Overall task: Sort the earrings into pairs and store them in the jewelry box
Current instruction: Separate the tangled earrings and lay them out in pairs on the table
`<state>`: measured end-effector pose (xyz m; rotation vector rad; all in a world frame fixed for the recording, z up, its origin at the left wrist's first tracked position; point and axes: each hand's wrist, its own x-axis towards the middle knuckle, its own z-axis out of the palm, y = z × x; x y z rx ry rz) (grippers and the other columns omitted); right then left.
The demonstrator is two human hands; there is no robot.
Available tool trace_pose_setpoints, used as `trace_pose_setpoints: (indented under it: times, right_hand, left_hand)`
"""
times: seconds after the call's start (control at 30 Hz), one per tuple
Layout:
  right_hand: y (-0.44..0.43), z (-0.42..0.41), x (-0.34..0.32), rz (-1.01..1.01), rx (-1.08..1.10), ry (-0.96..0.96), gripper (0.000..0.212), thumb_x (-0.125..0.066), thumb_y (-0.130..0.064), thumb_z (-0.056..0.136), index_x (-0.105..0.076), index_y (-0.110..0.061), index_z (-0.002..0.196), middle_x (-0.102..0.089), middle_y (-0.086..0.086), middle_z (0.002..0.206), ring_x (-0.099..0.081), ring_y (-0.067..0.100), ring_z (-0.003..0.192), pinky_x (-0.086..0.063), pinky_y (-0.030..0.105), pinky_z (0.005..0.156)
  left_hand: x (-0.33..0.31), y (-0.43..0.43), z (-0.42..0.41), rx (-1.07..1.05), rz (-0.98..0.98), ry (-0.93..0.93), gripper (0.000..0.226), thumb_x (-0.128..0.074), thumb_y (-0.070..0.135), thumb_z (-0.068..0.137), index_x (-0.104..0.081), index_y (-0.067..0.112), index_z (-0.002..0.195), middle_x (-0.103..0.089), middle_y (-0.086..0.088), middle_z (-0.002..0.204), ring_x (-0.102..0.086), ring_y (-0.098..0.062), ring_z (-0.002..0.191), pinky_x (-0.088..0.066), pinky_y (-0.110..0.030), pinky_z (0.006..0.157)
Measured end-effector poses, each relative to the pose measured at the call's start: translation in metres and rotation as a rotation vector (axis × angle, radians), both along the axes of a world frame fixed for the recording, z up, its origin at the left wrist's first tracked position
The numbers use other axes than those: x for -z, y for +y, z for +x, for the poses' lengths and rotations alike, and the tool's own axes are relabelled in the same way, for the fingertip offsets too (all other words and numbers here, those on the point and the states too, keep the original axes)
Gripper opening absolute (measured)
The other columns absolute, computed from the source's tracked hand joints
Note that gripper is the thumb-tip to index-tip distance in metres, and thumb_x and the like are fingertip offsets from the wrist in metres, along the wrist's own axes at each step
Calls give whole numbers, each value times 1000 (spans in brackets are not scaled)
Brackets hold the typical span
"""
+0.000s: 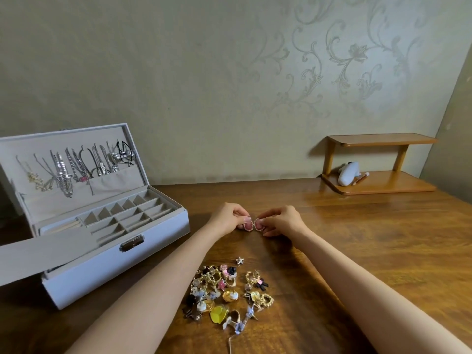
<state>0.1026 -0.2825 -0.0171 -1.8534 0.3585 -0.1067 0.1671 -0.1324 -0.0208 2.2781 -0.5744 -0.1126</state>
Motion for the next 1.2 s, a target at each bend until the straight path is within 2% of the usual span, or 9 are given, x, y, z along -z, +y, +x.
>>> trace_pose_setpoints:
  times: [0.13, 0.23, 0.4, 0.53, 0.67, 0.83, 1.0, 1.1, 1.2]
  right_hand:
    - [-2, -10, -2, -51, 24, -36, 22, -65, -9, 85, -65, -2, 107, -67, 10, 81, -65, 15, 54, -54, 20, 48]
    - [0, -26, -9, -216, -7, -97, 21, -66, -17, 85, -66, -8, 105, -66, 6, 88, -61, 13, 55, -50, 18, 46]
    - [19, -62, -17, -445, -317, -120, 20, -68, -21, 83, -68, -14, 102, -64, -2, 89, -57, 8, 57, -46, 15, 48]
    - [39, -83, -15, -669, -465, -196, 16, -71, -20, 79, -72, -25, 94, -62, -9, 84, -52, 0, 66, -39, 12, 59]
    - [56, -89, -4, -808, -555, -287, 21, -69, -16, 79, -73, -31, 93, -57, -9, 90, -49, 4, 75, -47, 25, 72]
    - [61, -85, -2, -843, -569, -288, 20, -75, -25, 73, -72, -29, 92, -51, -12, 90, -48, 7, 81, -46, 28, 74]
    - [61, -83, -5, -833, -579, -270, 16, -77, -28, 72, -71, -25, 86, -55, -10, 92, -51, 6, 80, -46, 27, 71]
    - [65, -81, -9, -771, -496, -314, 15, -73, -36, 76, -71, -24, 83, -58, -11, 87, -49, 2, 71, -43, 23, 65]
    - [76, -78, -9, -817, -476, -287, 21, -71, -43, 77, -71, -23, 86, -61, -11, 87, -55, 6, 78, -47, 26, 66]
  left_hand:
    - [-8, 14, -9, 14, -5, 29, 19, -57, 15, 91, -59, 13, 110, -63, -2, 101, -64, -11, 85, -52, -20, 68]
    - [-15, 35, -22, -12, 72, -18, 13, -61, 18, 88, -58, 16, 101, -61, 1, 95, -62, -13, 85, -53, -26, 76]
    - [-21, 76, -53, 21, 221, -12, 7, -66, 20, 83, -59, 22, 83, -62, 3, 94, -58, -12, 91, -48, -26, 82]
    - [-20, 97, -76, 94, 232, 55, 11, -69, 22, 82, -63, 21, 92, -60, 5, 98, -56, -9, 91, -47, -28, 86]
    - [-13, 103, -89, 175, 207, 72, 18, -71, 21, 80, -62, 24, 95, -59, 5, 101, -57, -3, 85, -47, -21, 80]
    - [-14, 106, -93, 216, 285, 43, 21, -71, 19, 80, -61, 23, 98, -58, 9, 96, -53, 1, 83, -42, -15, 73]
    - [-12, 108, -94, 213, 278, 18, 16, -70, 23, 81, -59, 32, 87, -60, 9, 95, -55, -3, 86, -48, -25, 82]
    - [-11, 106, -93, 199, 272, 8, 13, -70, 29, 80, -61, 28, 88, -61, 7, 95, -57, -8, 90, -48, -29, 83]
    - [-11, 105, -94, 188, 257, 7, 13, -70, 29, 79, -63, 25, 89, -62, 6, 94, -57, -9, 91, -48, -30, 84]
